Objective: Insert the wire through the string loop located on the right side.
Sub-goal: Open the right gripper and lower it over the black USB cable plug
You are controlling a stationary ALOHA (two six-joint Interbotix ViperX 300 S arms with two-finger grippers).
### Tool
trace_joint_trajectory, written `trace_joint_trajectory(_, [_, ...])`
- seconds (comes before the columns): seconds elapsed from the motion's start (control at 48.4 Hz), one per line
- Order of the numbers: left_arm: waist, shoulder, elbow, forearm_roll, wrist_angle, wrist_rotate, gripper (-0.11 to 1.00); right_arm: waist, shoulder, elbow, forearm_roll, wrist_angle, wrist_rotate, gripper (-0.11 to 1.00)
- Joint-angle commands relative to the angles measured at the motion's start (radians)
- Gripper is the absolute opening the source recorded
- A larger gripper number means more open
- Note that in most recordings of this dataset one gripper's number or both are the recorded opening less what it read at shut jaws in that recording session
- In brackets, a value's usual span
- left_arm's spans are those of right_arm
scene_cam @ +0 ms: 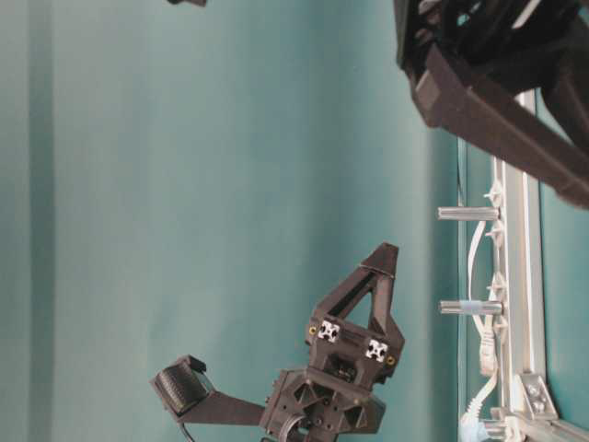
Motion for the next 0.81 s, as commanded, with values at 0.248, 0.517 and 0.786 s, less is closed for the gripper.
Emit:
trace_joint_trajectory(0.248, [-0.003, -0.029, 0.002, 0.003, 0.011, -0.005, 0.67, 0.074, 0.02, -0.028, 0.273, -0.009, -0.043, 0.75])
trace_joint_trajectory(0.517, [-0.003, -0.031, 0.026, 0.008, 0.009, 0.002, 0.68, 0.118, 0.04, -0.066, 0.423, -0.005, -0.193, 0.75])
trace_joint_trajectory(0.786, [-0.003, -0.029, 0.028, 0.008, 0.011, 0.003, 0.68, 0.124, 0.063, -0.067, 0.451, -0.005, -0.198, 0.75])
